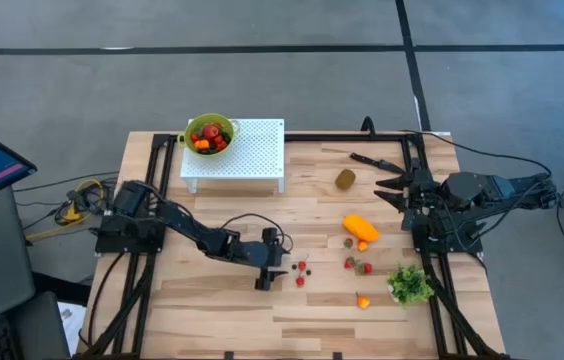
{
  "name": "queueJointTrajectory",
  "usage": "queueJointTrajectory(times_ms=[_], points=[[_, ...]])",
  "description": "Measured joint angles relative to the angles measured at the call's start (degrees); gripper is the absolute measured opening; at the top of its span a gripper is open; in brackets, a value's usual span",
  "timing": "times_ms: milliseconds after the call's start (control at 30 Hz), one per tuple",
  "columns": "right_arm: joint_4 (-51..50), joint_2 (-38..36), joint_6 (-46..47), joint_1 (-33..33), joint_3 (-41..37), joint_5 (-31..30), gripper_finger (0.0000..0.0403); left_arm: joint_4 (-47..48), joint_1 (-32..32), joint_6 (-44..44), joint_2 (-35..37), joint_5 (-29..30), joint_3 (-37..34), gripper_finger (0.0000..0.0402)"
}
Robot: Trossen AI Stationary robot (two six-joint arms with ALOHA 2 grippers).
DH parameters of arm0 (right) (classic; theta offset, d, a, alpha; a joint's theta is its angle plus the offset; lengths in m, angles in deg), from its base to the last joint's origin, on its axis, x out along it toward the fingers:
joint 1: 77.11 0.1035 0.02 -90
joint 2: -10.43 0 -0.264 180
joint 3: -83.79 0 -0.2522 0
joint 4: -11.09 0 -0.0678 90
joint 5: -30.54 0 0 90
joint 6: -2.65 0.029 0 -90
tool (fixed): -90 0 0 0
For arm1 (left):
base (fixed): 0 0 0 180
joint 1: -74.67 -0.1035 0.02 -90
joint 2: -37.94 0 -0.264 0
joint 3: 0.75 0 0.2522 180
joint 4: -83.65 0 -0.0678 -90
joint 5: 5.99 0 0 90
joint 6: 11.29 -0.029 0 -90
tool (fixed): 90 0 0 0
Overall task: Pick & Place Fruit
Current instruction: Put the blueberry into the green strainer bowl on the shelf
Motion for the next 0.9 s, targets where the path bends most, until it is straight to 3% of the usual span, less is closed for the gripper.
queueJointTrajectory(times_ms=[333,900], points=[[0.0,0.0,0.0,0.0,0.0,0.0,0.0116,-12.8,0.0,-0.7,-8.2,-4.6,0.0,0.0236],[0.0,0.0,0.0,0.0,0.0,0.0,0.0116,-15.5,-0.6,-0.8,-8.2,-6.5,-0.1,0.0208]])
